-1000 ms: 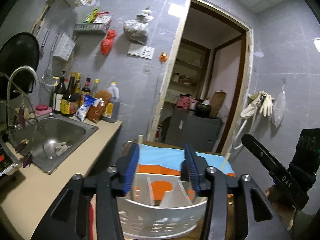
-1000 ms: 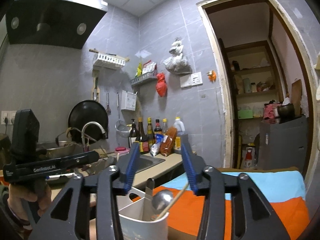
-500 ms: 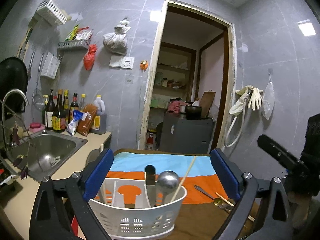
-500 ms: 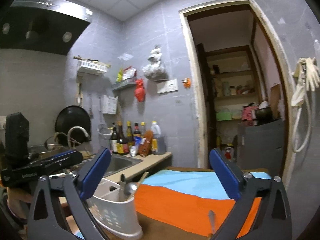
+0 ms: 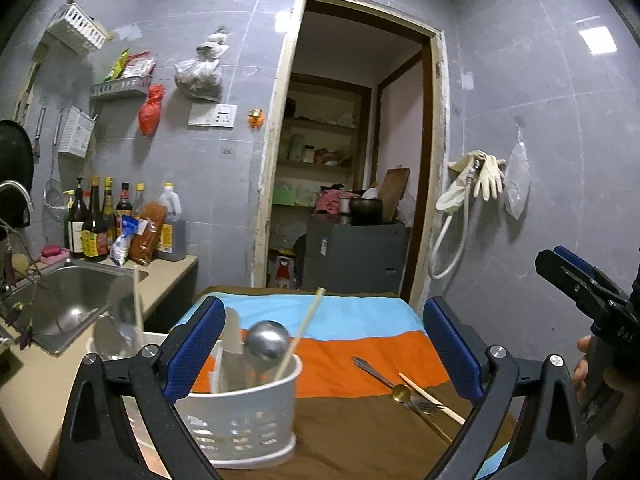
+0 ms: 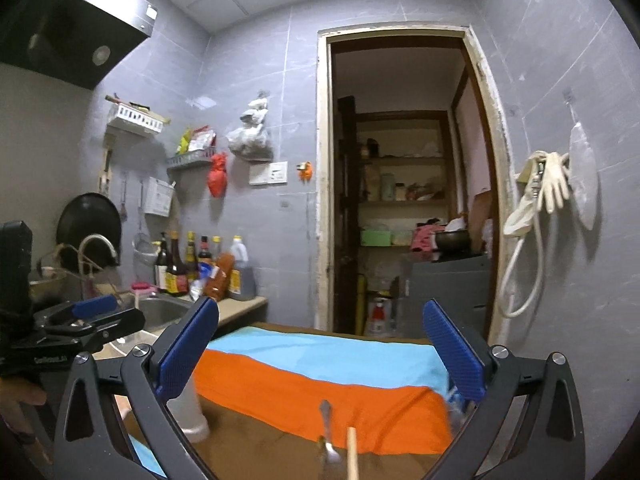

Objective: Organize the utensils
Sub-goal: 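Move both tools back toward the fork, spoon and chopsticks, then grasp the gold spoon with the left tool while the right tool grasps a chopstick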

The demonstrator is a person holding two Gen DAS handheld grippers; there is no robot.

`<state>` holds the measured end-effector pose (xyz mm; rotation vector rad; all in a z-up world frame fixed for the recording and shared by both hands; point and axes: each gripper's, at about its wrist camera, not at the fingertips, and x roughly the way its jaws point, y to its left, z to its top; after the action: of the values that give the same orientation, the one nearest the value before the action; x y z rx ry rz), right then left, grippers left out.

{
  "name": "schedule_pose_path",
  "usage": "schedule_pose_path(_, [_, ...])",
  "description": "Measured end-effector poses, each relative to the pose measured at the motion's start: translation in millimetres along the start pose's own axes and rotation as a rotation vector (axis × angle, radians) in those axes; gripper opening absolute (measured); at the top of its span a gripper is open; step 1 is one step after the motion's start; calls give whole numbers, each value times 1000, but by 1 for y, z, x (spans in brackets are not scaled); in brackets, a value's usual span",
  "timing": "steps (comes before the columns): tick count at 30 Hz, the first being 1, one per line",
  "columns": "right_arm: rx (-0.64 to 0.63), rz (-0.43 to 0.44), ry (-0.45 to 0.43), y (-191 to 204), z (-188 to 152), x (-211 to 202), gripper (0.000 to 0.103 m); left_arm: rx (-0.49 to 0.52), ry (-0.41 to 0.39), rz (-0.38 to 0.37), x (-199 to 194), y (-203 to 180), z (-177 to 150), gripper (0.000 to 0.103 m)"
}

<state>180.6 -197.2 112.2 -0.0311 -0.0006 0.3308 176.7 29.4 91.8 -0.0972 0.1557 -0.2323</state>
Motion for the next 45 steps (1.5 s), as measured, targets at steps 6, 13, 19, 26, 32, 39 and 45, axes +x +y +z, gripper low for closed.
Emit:
schedule_pose_path(6, [-1,-53,15,-23,-12,-9,103,35,25,-18,13,-26,-12,97])
schedule_pose_path(13, [-8,-110,58,-50,-33,-11,103,58,58,-38,30,-51,-26,97])
schedule_pose_path(19, [2,-134,133,-76,-57,-6,103,82,122,-57,51,-69,-41,97])
schedule_pose_path(26, [42,-93,276,-97,-85,8,103,84,260,-75,82,-77,-61,97])
schedule_pose_path(32, [74,-16,417,-101,-107,24,86,43,385,-113,110,-74,-75,97])
schedule_pose_path(39, [86,66,561,-99,-129,41,61,17,513,-172,139,-74,-86,78])
schedule_pose_path(45, [100,130,643,-94,-142,53,52,-51,642,-220,170,-67,-93,55])
